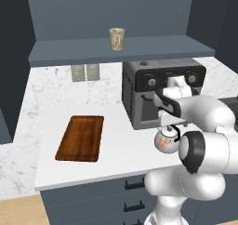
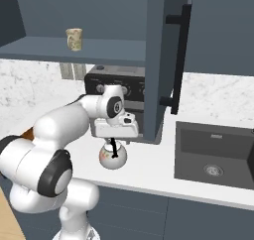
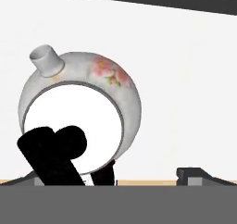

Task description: Pick the kettle from the counter and place it on the tray. Then pick the mug from the cabinet and place it on the tray. Then close the cabinet doors.

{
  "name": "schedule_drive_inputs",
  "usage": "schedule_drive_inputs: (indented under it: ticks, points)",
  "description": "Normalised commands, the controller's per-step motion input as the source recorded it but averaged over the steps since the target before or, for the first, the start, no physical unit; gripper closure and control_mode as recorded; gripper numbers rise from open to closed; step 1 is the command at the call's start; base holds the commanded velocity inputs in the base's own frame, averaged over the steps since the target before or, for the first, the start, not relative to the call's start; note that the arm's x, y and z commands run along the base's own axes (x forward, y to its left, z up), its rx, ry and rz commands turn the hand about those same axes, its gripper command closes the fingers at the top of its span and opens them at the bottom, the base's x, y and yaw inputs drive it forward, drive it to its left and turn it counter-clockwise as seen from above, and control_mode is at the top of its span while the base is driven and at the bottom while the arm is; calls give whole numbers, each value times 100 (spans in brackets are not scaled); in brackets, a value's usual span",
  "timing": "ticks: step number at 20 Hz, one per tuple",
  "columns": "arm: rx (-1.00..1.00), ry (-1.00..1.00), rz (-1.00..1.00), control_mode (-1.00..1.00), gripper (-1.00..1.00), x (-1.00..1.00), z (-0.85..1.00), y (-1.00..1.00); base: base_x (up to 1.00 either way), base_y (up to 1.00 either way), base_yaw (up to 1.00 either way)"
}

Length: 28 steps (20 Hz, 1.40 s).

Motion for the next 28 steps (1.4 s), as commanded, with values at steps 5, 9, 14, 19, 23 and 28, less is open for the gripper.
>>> schedule_drive_inputs:
  ticks: [5,9,14,19,23,28]
  points:
    - [0,-5,0,-100,-100,14,-15,-1,0,0,0]
    - [0,-8,0,-100,-100,15,-17,0,0,0,0]
    - [0,-4,0,-100,-100,6,-20,0,0,0,0]
    - [0,-3,0,-100,-100,-9,-26,0,0,0,0]
    - [0,-2,0,-100,-100,-14,-35,1,0,0,0]
    - [0,-2,0,-100,100,-9,-33,3,0,0,0]
